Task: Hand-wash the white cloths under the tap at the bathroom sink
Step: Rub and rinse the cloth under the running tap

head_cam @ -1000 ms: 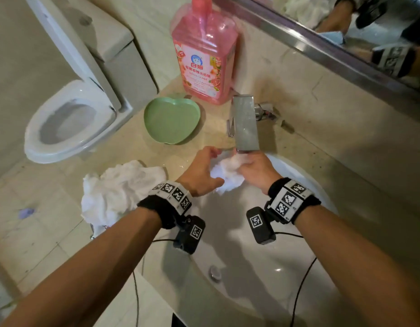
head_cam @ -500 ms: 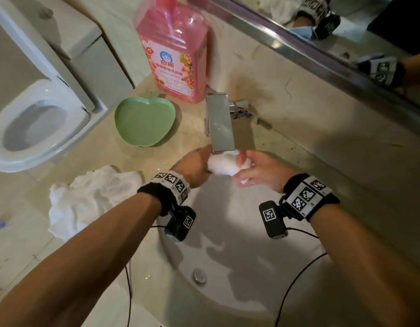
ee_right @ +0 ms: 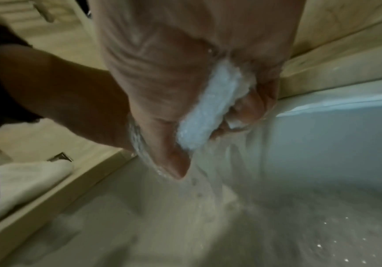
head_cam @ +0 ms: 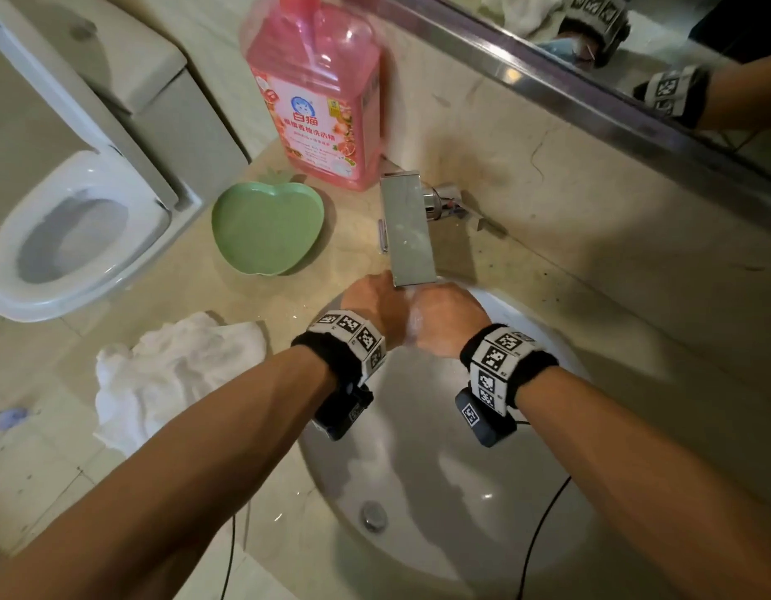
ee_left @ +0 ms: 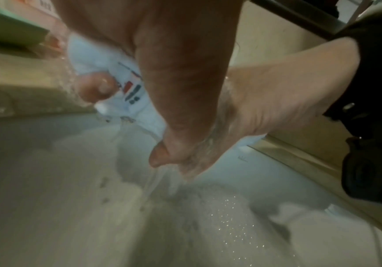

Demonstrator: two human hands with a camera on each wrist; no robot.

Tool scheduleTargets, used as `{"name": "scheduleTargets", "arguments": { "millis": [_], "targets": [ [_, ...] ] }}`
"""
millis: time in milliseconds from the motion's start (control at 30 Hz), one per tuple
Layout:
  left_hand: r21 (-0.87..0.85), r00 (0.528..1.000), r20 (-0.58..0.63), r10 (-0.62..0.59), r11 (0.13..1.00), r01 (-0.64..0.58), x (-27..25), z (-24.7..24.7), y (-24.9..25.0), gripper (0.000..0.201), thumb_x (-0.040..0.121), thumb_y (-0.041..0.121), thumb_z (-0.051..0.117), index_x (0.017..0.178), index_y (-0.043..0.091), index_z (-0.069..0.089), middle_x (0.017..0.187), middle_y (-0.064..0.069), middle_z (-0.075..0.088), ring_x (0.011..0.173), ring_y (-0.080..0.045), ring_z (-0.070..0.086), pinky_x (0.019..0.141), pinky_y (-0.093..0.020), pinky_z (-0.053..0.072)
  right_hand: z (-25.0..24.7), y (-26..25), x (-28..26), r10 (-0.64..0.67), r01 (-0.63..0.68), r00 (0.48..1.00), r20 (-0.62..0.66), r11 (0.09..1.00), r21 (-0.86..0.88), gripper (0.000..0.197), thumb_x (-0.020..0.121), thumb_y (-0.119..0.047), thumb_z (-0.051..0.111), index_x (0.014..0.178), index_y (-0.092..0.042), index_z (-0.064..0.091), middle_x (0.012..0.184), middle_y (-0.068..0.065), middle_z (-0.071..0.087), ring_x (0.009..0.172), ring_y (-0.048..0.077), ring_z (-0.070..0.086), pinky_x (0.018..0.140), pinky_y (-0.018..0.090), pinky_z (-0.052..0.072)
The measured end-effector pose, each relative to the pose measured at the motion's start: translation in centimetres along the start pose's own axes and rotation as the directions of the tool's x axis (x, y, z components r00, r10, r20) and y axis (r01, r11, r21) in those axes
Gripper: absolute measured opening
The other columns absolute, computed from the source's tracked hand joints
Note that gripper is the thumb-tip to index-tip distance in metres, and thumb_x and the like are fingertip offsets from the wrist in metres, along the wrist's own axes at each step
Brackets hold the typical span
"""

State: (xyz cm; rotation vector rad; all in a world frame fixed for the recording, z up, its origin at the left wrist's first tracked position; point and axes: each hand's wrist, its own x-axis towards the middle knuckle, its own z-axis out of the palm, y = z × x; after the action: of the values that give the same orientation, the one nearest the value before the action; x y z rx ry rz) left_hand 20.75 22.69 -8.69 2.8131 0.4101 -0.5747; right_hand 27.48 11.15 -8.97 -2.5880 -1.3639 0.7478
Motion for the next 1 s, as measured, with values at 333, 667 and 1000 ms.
{"name": "scheduleTargets", "arguments": {
  "millis": [333, 667, 1000],
  "targets": [
    [0.04, 0.994, 0.028, 0.107, 0.993, -0.108, 0.3, 0.6, 0.4, 0.033, 0.094, 0.031, 0.041, 0.122, 0.021, 0.056, 0.117, -0.004, 0.065, 0.1, -0.025, 0.062, 0.083, -0.033, 0.047, -0.1, 0.6, 0.1, 0.007, -0.007, 1.0, 0.001, 0.996, -0.087, 0.01, 0.082, -0.023, 0.07, 0.09, -0.024, 0.065, 0.086, 0.001, 0.069, 0.077, 0.02, 0.064, 0.068, 0.028, 0.05],
    [-0.607, 0.99, 0.136, -0.035, 0.787, 0.111, -1.8, -0.3, -2.6, 0.065, 0.079, 0.039, 0.074, 0.134, 0.016, 0.049, 0.128, -0.007, 0.06, 0.116, -0.025, 0.058, 0.089, -0.026, 0.043, -1.9, 0.5, -0.5, -0.193, 0.179, 0.978, 0.077, 0.971, 0.159, 0.041, 0.085, -0.024, 0.064, 0.125, -0.031, 0.061, 0.127, 0.001, 0.064, 0.117, 0.023, 0.059, 0.095, 0.032, 0.048],
    [-0.719, 0.997, -0.023, -0.077, 0.694, 0.037, -4.4, 1.0, -3.6, 0.032, 0.087, 0.029, 0.069, 0.117, 0.021, 0.061, 0.115, -0.001, 0.065, 0.107, -0.022, 0.06, 0.088, -0.029, 0.045, -0.9, 0.0, -1.6, 0.061, -0.025, 0.995, -0.079, 0.921, 0.389, 0.057, 0.07, -0.026, 0.086, 0.118, -0.006, 0.063, 0.119, 0.007, 0.066, 0.107, 0.024, 0.063, 0.085, 0.029, 0.049]
  ]
}}
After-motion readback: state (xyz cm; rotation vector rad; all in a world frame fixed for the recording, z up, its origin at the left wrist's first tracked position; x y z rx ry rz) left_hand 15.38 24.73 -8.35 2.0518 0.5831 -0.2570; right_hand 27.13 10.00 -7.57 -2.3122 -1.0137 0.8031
